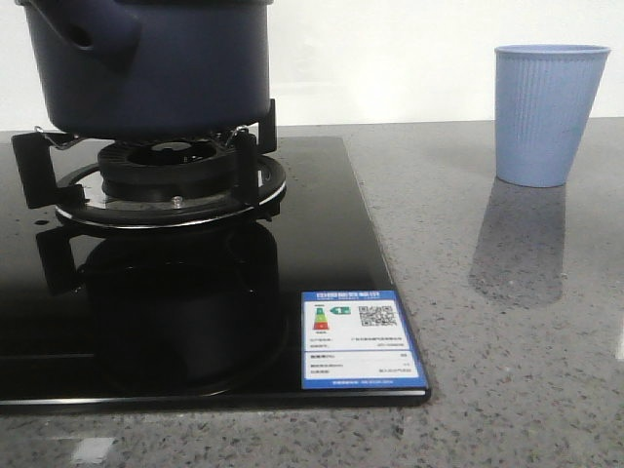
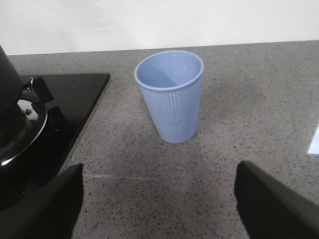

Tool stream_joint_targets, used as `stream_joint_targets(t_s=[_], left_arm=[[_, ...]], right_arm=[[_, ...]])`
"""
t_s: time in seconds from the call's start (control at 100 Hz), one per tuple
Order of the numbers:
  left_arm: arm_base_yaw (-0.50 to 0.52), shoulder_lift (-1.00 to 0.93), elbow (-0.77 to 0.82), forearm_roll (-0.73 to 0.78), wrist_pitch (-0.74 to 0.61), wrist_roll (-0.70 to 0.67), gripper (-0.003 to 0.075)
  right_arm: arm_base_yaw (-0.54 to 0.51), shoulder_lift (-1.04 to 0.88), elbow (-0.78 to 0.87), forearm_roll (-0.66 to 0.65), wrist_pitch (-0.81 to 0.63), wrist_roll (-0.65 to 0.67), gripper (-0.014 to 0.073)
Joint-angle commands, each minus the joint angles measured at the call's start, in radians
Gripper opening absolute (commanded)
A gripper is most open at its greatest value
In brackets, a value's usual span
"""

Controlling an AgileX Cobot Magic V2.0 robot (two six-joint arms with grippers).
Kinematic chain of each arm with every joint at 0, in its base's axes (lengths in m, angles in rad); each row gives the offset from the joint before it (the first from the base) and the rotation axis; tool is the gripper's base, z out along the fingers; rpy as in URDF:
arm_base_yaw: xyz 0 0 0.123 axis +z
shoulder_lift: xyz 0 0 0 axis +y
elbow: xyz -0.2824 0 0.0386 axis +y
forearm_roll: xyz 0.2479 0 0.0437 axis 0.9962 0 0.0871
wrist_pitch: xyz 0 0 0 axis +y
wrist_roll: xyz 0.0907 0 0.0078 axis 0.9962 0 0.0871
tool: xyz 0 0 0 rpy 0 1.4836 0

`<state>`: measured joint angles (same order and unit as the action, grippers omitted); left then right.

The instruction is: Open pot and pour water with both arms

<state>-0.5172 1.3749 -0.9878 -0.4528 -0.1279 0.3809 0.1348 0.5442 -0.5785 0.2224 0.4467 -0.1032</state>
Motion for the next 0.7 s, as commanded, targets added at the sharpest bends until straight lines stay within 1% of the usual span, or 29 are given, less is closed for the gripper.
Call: stream_joint_targets(t_s=[0.0,0.16,0.24,0.49,0.63,0.69], left_arm=[[-0.002,-0.027,-0.037,0.006,-0.070,0.002,0.0471],[-0.002,-0.027,-0.037,0.006,-0.070,0.002,0.0367],[-0.002,-0.027,-0.037,0.006,-0.070,0.002,0.0334],[-0.002,-0.063,-0.037,0.008,-0.074,0.002,0.0333],[0.000,-0.120,-0.037,0.064,-0.073,0.002,0.0333],[0.017,-0.146,-0.037,0.074,-0.071,0.002,0.0333]], right_arm=[[0.000,0.009,-0.035,-0.004,-0.069,-0.012,0.0540],[0.000,0.009,-0.035,-0.004,-0.069,-0.012,0.0540],[0.000,0.009,-0.035,-0.004,-0.068,-0.012,0.0540],[0.000,0.009,-0.035,-0.004,-0.066,-0.012,0.0540],[0.000,0.025,-0.035,-0.004,-0.066,-0.012,0.0540],[0.000,0.042,-0.035,-0.004,-0.066,-0.014,0.0540]])
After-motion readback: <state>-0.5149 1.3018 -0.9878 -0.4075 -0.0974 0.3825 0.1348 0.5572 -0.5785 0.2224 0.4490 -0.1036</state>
